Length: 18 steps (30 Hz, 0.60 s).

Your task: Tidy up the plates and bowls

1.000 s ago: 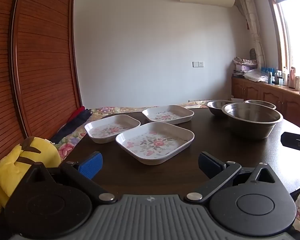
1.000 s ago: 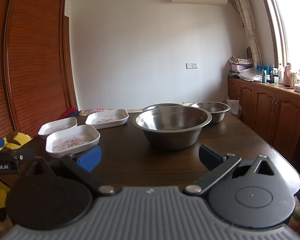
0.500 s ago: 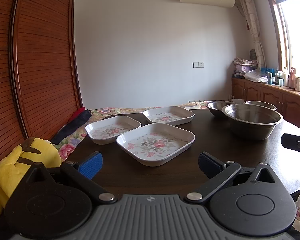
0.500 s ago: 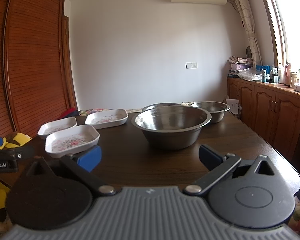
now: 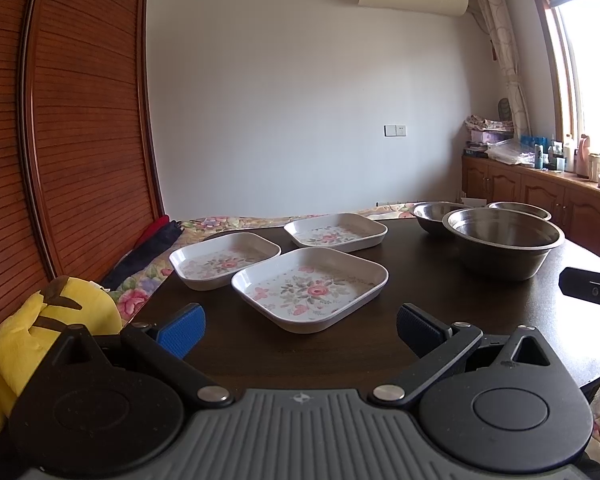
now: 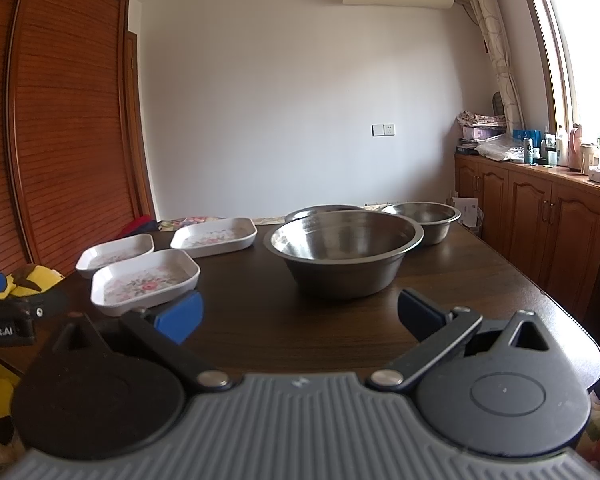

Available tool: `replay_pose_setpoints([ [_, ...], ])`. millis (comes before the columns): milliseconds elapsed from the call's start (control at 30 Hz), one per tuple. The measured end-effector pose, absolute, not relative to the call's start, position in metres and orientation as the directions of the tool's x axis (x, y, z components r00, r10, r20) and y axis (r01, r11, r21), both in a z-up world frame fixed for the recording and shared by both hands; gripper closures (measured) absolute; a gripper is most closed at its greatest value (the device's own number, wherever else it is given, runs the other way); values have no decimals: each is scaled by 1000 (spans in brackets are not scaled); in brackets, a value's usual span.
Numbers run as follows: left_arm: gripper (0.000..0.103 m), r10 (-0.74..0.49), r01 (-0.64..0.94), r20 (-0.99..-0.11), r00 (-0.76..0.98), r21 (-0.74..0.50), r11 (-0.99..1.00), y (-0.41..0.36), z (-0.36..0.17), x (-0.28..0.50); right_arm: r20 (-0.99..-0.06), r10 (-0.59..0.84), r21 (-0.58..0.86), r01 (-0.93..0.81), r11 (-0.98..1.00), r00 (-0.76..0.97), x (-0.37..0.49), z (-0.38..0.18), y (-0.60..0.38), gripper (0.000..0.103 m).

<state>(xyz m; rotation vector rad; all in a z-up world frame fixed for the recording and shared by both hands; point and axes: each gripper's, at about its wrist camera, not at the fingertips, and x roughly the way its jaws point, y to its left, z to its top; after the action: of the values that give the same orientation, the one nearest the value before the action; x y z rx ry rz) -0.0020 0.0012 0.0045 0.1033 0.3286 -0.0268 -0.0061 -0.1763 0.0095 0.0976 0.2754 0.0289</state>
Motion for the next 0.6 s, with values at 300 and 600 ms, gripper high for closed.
replay_pose_setpoints([
  [300, 0, -14, 49, -328, 945, 98, 994, -1, 1, -2, -275, 45, 104, -17, 994, 961, -6, 9, -176, 0],
  [600, 0, -11, 47, -327, 945, 104, 993, -2, 0, -2, -274, 44, 105, -16, 994, 961, -6, 8, -176, 0],
])
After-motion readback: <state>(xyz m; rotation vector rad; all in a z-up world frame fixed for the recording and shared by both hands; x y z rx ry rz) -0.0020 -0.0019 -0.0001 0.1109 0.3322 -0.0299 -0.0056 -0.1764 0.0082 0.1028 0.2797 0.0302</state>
